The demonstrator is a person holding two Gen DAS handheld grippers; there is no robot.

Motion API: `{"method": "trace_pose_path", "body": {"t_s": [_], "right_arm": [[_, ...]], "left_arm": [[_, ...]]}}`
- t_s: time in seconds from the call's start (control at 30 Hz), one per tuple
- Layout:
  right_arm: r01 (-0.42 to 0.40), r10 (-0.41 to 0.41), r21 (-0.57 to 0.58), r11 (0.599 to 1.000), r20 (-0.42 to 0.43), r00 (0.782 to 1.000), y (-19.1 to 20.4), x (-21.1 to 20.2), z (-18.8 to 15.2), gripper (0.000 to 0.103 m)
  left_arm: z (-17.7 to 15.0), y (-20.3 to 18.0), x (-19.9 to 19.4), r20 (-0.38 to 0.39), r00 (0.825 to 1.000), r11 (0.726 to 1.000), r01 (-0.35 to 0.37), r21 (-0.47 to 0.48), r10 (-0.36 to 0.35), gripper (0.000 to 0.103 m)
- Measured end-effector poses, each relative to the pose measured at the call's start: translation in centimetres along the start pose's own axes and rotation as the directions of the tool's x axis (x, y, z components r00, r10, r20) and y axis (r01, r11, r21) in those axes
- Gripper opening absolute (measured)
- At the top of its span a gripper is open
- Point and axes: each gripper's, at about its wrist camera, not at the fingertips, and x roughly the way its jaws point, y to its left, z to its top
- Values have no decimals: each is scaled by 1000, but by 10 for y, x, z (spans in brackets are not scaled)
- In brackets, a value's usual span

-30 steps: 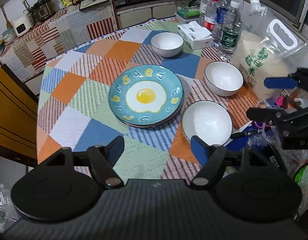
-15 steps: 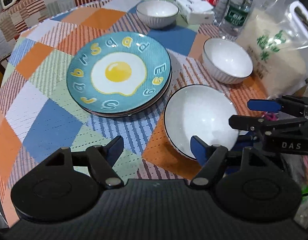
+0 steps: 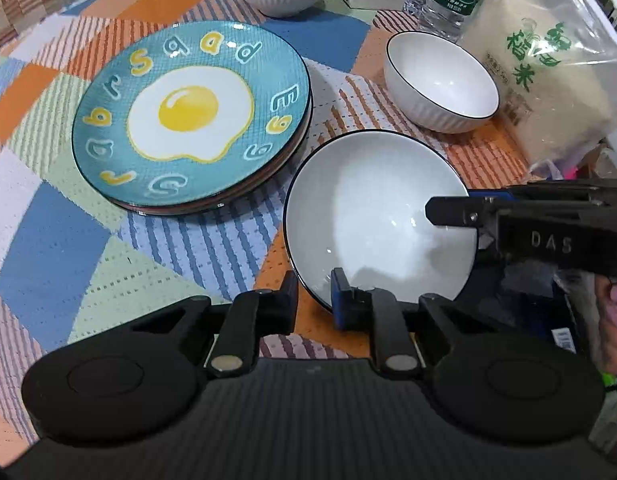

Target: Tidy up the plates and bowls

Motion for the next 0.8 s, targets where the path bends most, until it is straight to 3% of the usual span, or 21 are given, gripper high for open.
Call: {"method": "trace_pose_path", "body": {"t_s": [0.47,0.8], "right_arm": [[-75,80,48,996,-93,992,43,-3,-9,16],[-57,54,-14,998,-142,988,75,19,-16,16]], "left_arm": [[-25,47,-48,-40,999,996,26,-85,-30,15],[-43,73,-37,-91,996,992,-12,-122,1,15]]}}
